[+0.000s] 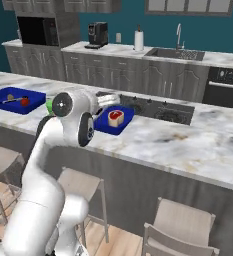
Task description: Gather the garlic and bell pepper from the fridge and place them on a tray on the dining counter. Then gather the steaks from the fridge and place them on the other tray.
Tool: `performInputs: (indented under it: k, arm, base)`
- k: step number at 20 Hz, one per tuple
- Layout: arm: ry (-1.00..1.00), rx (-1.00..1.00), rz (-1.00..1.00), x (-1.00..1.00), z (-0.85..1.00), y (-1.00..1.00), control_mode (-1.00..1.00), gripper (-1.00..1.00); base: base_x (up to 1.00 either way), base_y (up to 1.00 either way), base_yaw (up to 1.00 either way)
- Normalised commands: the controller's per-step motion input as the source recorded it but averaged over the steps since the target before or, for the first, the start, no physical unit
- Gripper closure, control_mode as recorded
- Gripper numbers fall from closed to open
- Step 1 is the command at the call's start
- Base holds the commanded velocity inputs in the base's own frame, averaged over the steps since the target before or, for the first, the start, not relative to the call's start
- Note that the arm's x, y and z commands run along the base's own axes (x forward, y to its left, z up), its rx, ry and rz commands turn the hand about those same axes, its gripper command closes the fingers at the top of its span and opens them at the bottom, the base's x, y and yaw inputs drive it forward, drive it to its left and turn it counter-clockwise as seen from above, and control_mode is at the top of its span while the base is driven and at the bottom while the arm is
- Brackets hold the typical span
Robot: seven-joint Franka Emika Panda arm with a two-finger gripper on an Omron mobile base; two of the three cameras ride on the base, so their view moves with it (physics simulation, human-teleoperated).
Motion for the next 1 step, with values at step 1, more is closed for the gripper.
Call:
performInputs:
  k: [1]
  arm:
    - [-0.27,-0.08,0.00,-0.86,0.42,0.00,-1.00,-1.00]
  base:
    - [0.00,0.00,0.00]
